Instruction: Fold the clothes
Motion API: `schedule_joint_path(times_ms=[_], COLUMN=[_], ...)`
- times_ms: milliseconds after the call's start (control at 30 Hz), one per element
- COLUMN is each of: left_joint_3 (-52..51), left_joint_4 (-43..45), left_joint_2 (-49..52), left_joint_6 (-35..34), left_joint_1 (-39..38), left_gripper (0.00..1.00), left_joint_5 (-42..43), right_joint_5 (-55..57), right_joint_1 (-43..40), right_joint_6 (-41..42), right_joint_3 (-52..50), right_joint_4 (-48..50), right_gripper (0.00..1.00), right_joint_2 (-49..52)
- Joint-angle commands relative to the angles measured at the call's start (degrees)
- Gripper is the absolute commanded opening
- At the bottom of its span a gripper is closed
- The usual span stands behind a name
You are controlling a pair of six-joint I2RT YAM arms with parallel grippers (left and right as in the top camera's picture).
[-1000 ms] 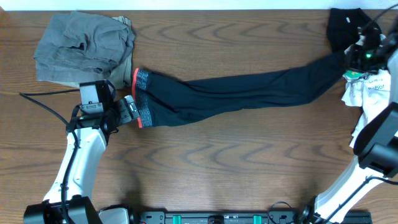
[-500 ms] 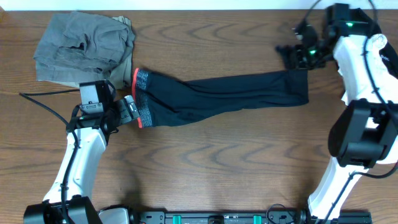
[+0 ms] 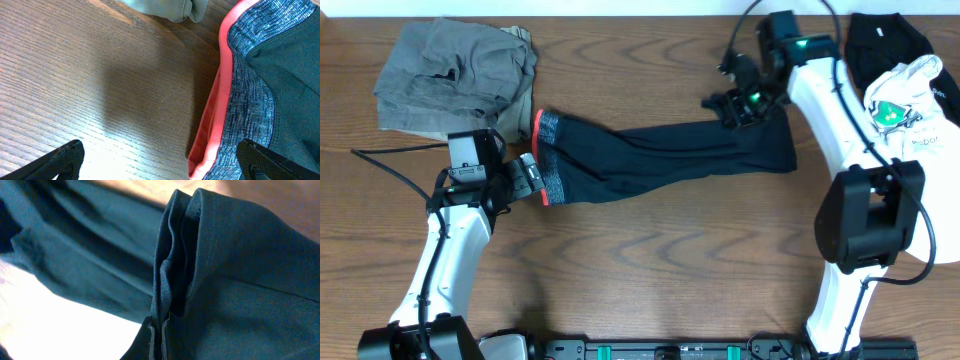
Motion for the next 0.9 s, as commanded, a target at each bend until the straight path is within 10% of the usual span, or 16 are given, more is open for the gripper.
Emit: schedule_joint_path(times_ms=[0, 167, 300, 367, 867], left_joint_3=[1.3, 1.3, 1.3, 1.3, 1.3], left_joint_4=[-0.1, 0.0, 0.3, 0.3, -0.2], left_joint_2=[-0.5, -0.5, -0.5, -0.5, 3.5], left_joint_6=[1.0, 1.0, 1.0, 1.0, 8.0], left_joint_1=[-0.1, -0.1, -0.1, -0.1, -0.1], left_gripper=[0.98, 0.98, 0.98, 0.98, 0.98], left_joint_5=[-0.1, 0.0, 0.0, 0.0, 10.0], right_joint_5=[0.7, 0.9, 1.8, 3.0, 12.3], right_joint_1=[2.4, 5.1, 7.4, 8.2, 7.1], right_joint_6=[0.9, 2.2, 2.6, 2.7, 4.7], right_joint_3=[-1.8, -4.3, -6.0, -5.9, 6.4], right_joint_4=[-0.5, -0.1, 1.5, 1.9, -3.8], right_gripper=[0.01, 0.02, 0.63, 0.78, 0.8], right_joint_2=[-1.3, -1.3, -1.3, -1.3, -1.5])
